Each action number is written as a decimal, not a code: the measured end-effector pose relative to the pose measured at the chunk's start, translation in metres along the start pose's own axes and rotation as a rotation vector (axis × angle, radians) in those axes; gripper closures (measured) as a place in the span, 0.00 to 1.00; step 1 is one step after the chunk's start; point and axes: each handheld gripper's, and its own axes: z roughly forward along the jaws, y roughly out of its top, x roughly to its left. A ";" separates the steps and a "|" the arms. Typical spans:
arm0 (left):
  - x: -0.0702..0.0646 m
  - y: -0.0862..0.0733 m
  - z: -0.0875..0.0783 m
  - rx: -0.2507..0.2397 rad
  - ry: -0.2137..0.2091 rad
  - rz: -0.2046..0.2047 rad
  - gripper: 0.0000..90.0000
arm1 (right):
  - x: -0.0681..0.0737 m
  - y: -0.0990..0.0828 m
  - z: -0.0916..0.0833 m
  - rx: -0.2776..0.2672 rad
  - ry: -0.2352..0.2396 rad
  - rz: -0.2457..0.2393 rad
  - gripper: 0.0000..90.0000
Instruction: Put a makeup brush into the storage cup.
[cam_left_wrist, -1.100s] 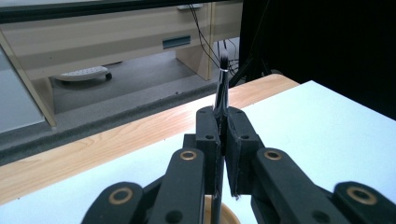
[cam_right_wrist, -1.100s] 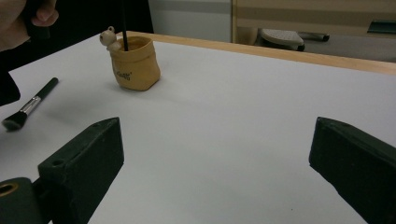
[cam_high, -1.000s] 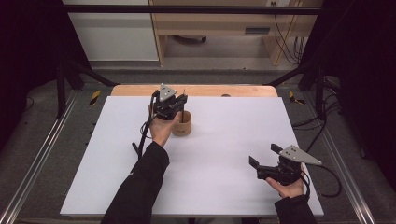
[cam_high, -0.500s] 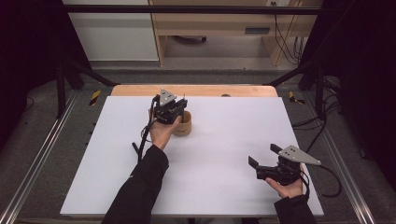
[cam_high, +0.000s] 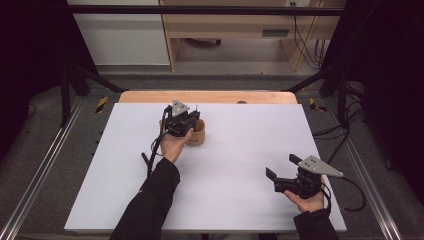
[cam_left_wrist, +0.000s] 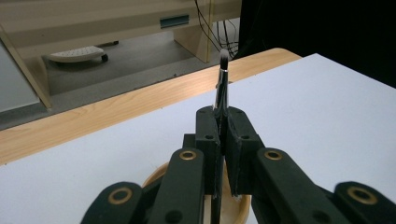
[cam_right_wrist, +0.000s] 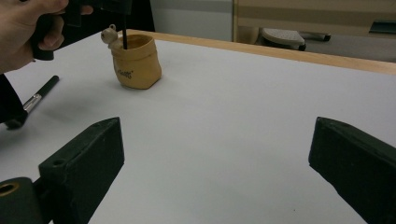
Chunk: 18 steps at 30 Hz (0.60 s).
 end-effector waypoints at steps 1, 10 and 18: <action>0.000 0.000 0.000 0.003 -0.001 0.002 0.94 | 0.000 0.000 0.000 0.000 0.000 0.000 0.04; -0.004 -0.002 -0.004 0.015 -0.011 0.023 0.89 | 0.001 0.000 0.000 0.003 0.002 -0.004 0.04; -0.006 -0.005 -0.021 0.001 -0.030 0.037 0.77 | 0.001 0.000 0.001 -0.001 0.000 -0.004 0.05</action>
